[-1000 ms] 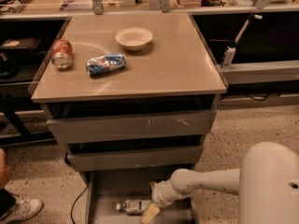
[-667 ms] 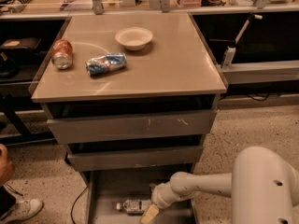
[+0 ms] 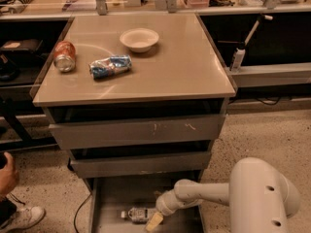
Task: Pick blue plastic bottle from bottom drawer and place on counter
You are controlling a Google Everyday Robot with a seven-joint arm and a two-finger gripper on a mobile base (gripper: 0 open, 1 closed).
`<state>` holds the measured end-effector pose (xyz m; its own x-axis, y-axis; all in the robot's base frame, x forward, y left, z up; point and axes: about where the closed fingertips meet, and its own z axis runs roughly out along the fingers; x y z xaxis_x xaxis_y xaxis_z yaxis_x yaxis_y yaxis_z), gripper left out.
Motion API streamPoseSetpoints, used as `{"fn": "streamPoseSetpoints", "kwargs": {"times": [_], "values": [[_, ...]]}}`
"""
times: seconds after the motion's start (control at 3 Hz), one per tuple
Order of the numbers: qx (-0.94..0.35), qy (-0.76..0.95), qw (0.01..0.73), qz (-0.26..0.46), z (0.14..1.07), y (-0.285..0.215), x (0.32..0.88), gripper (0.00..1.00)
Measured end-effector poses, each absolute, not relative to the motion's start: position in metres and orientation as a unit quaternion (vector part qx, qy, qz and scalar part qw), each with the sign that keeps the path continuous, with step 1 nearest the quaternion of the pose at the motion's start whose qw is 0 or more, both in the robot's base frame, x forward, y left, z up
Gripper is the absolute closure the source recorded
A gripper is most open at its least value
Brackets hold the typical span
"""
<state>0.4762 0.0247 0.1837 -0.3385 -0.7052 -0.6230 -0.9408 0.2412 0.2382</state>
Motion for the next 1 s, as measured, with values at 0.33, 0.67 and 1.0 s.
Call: {"fn": "streamPoseSetpoints", "kwargs": {"times": [0.33,0.67,1.0], "values": [[-0.541,0.759,0.200,0.302,0.165,0.030,0.478,0.00],[-0.542,0.757,0.197,0.309,0.150,0.033,0.474,0.00],[-0.543,0.753,0.197,0.315,0.140,0.037,0.471,0.00]]}}
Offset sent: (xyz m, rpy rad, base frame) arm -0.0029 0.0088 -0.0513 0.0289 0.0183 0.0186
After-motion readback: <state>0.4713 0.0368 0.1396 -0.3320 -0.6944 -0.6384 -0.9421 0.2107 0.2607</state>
